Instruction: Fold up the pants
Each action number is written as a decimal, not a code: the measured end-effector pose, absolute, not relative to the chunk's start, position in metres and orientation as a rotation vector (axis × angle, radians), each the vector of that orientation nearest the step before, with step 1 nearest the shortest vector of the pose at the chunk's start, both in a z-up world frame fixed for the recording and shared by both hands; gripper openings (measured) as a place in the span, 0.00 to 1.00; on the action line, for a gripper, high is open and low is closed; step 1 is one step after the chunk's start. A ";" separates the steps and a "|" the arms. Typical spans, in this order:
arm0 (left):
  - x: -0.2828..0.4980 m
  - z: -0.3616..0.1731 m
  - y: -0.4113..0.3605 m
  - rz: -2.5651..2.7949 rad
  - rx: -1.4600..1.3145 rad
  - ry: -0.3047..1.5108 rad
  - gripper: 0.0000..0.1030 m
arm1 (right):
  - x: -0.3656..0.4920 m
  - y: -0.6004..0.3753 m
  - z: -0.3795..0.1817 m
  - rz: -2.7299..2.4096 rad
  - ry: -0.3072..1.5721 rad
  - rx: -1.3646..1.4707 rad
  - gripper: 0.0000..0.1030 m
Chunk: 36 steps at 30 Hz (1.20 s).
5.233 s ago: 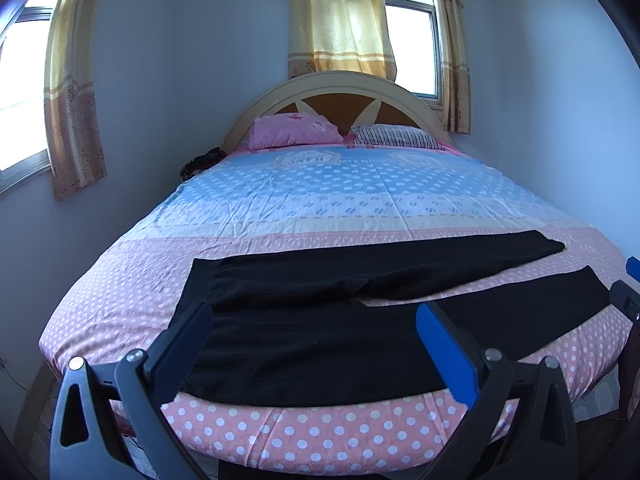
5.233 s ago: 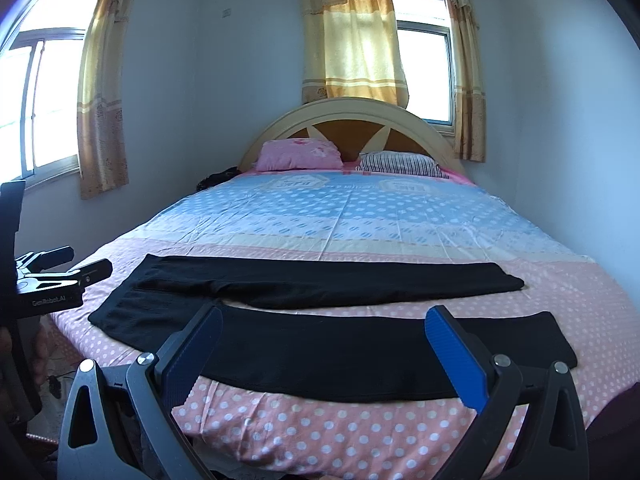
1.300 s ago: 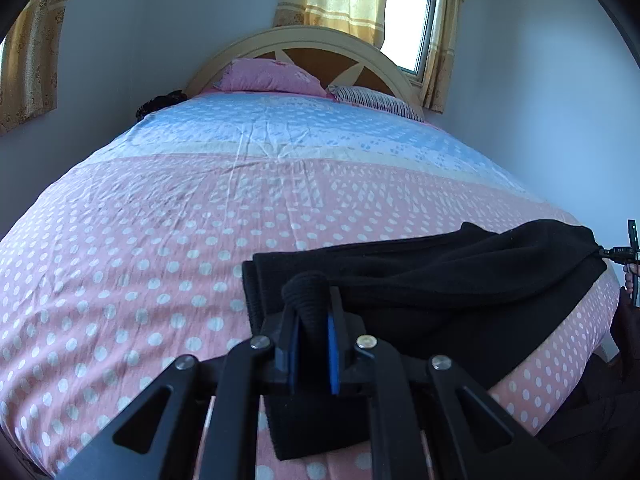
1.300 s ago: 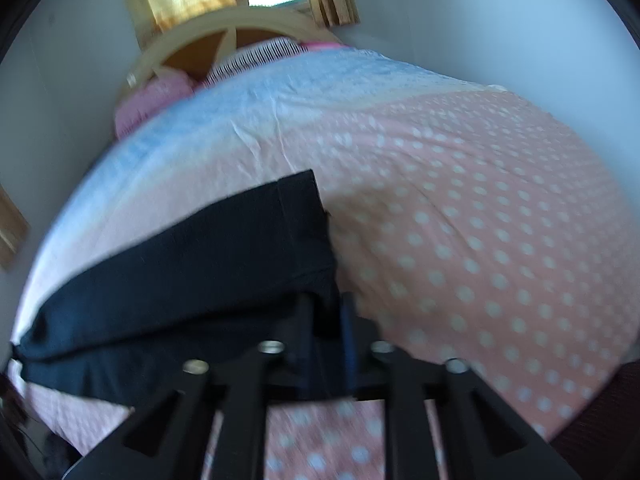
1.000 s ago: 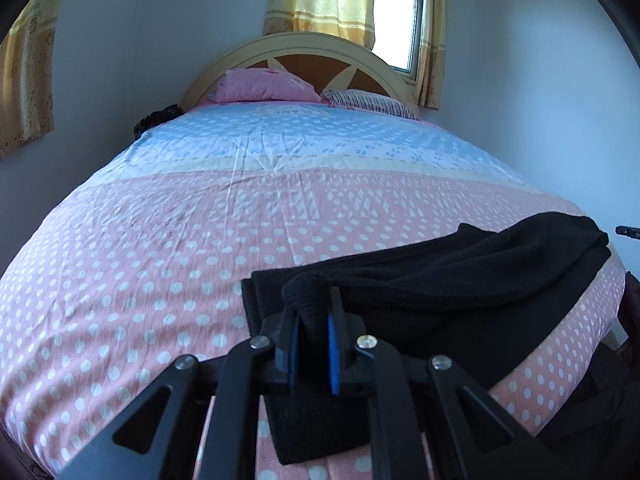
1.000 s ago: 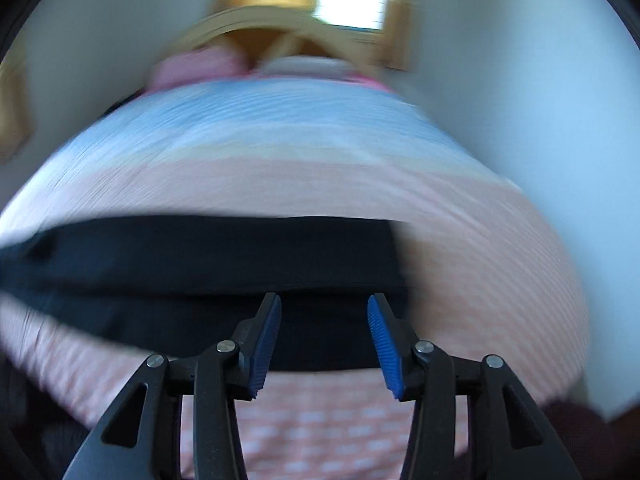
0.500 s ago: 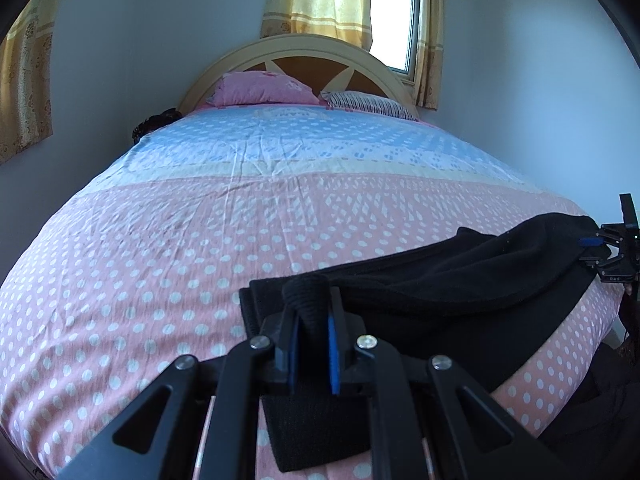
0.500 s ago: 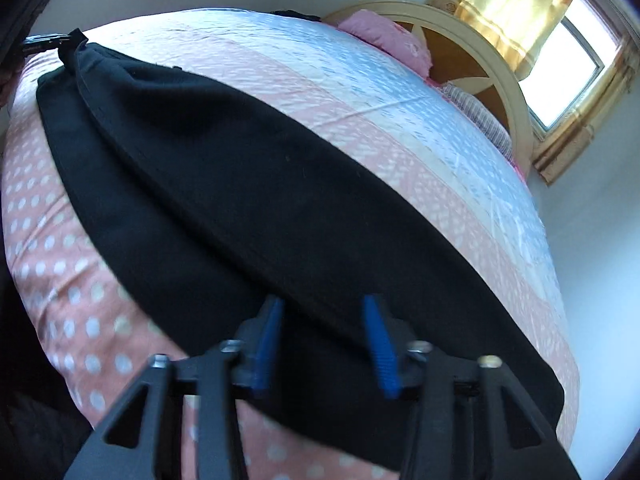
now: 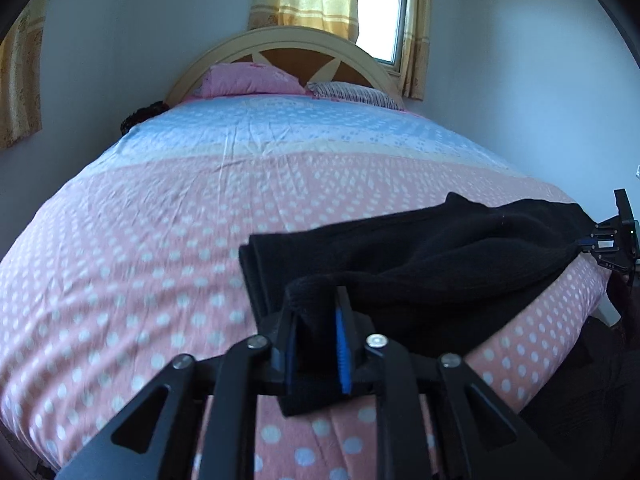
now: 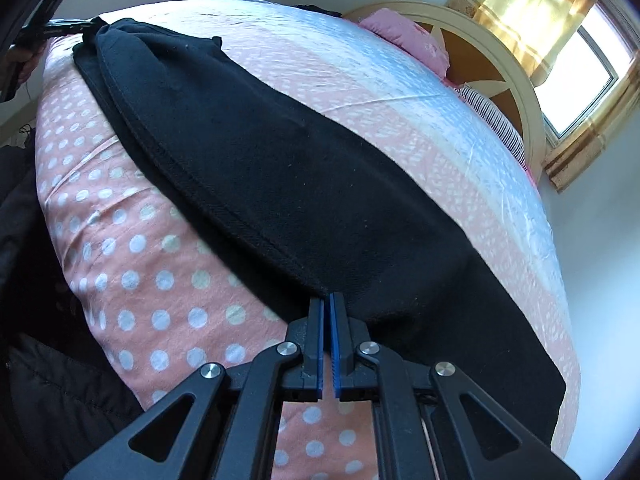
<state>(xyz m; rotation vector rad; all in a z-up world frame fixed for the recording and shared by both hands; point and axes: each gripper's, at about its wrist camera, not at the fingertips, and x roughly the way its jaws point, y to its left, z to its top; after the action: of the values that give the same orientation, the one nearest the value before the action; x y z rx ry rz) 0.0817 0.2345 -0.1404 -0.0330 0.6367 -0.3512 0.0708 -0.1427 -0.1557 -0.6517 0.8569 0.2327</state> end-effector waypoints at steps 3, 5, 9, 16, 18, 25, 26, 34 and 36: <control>0.072 -0.136 0.245 -0.354 -0.041 0.628 0.44 | 0.074 -0.142 -0.151 0.246 0.859 -0.668 0.06; 0.062 -0.132 0.256 -0.352 -0.033 0.616 0.50 | 0.073 -0.145 -0.150 0.249 0.873 -0.673 0.08; 0.049 -0.129 0.279 -0.316 -0.020 0.621 0.54 | 0.059 -0.151 -0.140 0.263 0.888 -0.658 0.21; 0.052 -0.124 0.307 -0.256 -0.146 0.593 0.54 | 0.047 -0.140 -0.109 0.374 0.853 -0.527 0.25; 0.063 -0.121 0.299 -0.276 -0.174 0.597 0.54 | 0.059 -0.128 -0.098 0.428 0.839 -0.461 0.25; 0.111 -0.126 0.251 -0.317 -0.140 0.676 0.54 | 0.134 -0.066 -0.090 0.537 0.845 -0.262 0.25; 0.120 -0.131 0.249 -0.308 -0.142 0.710 0.53 | 0.147 -0.058 -0.091 0.553 0.855 -0.241 0.25; 0.137 -0.139 0.260 -0.324 -0.230 0.755 0.36 | 0.230 0.001 -0.114 0.654 0.968 0.001 0.31; 0.136 -0.134 0.253 -0.329 -0.187 0.747 0.14 | 0.251 0.012 -0.125 0.654 1.010 0.067 0.31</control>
<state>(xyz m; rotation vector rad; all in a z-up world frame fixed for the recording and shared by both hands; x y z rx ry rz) 0.1357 0.2529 -0.1338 -0.1867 0.7467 -0.3290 0.2513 0.0121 -0.1250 0.0666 1.0097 0.6539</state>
